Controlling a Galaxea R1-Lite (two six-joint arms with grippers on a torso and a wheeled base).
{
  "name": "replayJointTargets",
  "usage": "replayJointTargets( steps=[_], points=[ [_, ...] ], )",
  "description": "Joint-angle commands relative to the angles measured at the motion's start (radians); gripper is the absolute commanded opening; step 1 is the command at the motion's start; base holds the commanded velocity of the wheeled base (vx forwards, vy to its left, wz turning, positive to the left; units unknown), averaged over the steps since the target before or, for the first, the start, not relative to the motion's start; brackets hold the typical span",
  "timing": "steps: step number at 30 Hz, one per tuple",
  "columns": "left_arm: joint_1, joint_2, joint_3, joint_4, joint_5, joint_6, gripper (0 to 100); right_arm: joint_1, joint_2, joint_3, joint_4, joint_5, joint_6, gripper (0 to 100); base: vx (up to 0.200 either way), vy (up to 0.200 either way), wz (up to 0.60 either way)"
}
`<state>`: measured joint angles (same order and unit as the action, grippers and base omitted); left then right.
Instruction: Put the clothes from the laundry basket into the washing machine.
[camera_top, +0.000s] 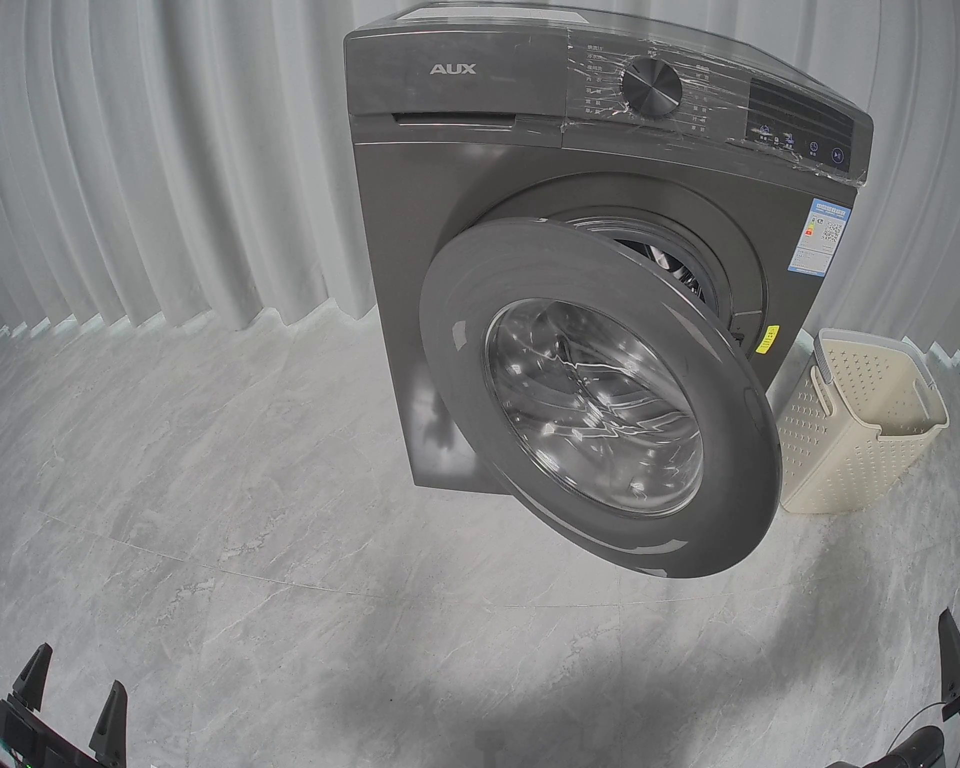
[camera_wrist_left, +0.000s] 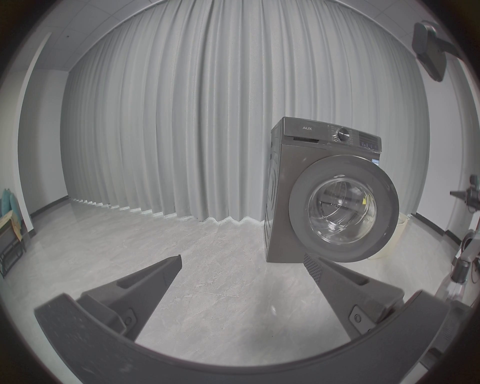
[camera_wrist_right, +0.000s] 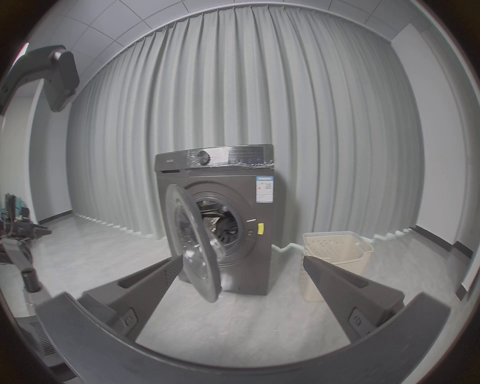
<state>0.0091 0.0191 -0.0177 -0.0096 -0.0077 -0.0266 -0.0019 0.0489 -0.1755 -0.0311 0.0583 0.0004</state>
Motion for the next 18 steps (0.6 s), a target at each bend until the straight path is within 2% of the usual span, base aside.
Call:
replayJointTargets(
  steps=[1,2,4,5,6,7,11,12,15,18],
  points=[
    [-0.012,-0.013,0.016,0.014,-0.023,0.042,100,0.000,0.180,-0.044,0.042,0.144,0.004,100,0.000,0.000,0.00],
    [-0.012,-0.013,0.016,0.014,-0.023,0.042,100,-0.001,0.212,-0.044,0.037,0.166,0.009,100,0.000,0.000,0.00],
    [-0.012,-0.013,0.016,0.014,-0.023,0.042,100,-0.001,0.212,-0.044,0.037,0.166,0.009,100,0.000,0.000,0.00],
    [-0.011,-0.015,0.016,0.014,-0.023,0.042,100,0.002,0.359,-0.053,-0.009,0.241,0.018,100,0.000,0.000,0.00],
    [-0.011,-0.015,0.016,0.014,-0.023,0.042,100,0.002,0.359,-0.053,-0.009,0.241,0.018,100,0.000,0.000,0.00],
    [-0.011,-0.015,0.016,0.014,-0.023,0.042,100,0.003,0.459,-0.045,-0.072,0.288,0.006,100,0.000,0.000,0.00],
    [-0.011,-0.015,0.016,0.016,-0.025,0.040,100,0.043,0.549,-0.028,-0.173,0.390,-0.005,100,0.000,0.000,0.00],
    [-0.011,-0.015,0.016,0.016,-0.025,0.040,100,0.043,0.549,-0.028,-0.173,0.390,-0.005,100,0.000,0.000,0.00],
    [-0.011,-0.015,0.016,0.016,-0.025,0.040,100,0.095,0.548,-0.021,-0.178,0.393,-0.007,100,0.000,-0.200,0.00],
    [-0.012,-0.013,0.015,0.016,-0.025,0.040,100,0.083,0.543,0.002,-0.188,0.388,-0.007,100,0.000,-0.200,0.00]
  ],
)
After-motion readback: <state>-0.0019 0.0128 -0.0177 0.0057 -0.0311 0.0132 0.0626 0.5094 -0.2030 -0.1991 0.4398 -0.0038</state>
